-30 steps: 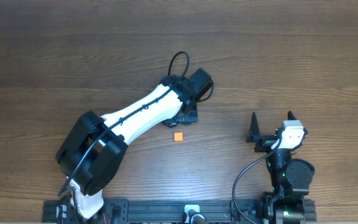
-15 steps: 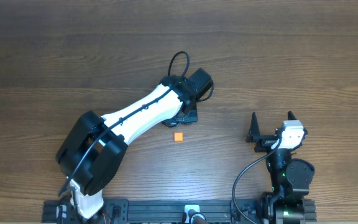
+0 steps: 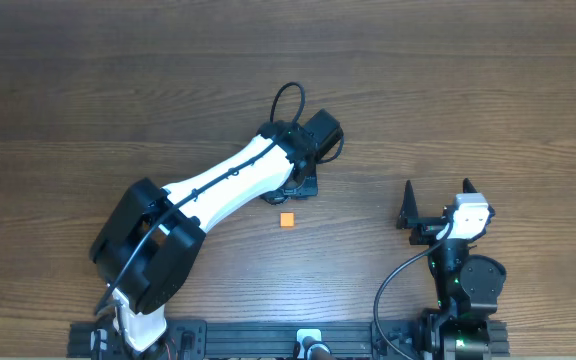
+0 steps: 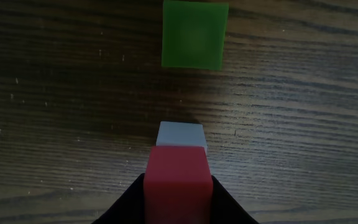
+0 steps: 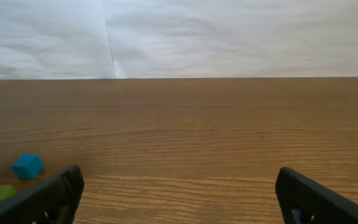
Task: Stack Cubes
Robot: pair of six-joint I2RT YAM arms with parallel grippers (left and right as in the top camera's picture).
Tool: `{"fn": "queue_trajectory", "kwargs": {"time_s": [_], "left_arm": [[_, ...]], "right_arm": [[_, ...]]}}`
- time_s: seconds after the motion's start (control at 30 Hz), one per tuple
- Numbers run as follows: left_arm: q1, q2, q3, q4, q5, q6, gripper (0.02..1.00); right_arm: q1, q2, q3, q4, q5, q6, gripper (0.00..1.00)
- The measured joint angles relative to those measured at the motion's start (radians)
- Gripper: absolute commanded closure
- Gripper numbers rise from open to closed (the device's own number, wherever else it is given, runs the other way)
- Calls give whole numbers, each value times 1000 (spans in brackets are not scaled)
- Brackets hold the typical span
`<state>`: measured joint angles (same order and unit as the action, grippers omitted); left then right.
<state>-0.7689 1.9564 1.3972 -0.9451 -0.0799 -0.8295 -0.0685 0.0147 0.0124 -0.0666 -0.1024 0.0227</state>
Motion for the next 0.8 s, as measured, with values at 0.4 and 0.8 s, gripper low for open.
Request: {"fn": "queue_trajectory", "kwargs": {"time_s": [0.4,0.8], "left_arm": [[0,0,0,0,-3,0,610],[0,0,0,5,-3,0,698]], "right_arm": [[0,0,0,0,0,0,9],[0,0,0,0,0,0,9]]}}
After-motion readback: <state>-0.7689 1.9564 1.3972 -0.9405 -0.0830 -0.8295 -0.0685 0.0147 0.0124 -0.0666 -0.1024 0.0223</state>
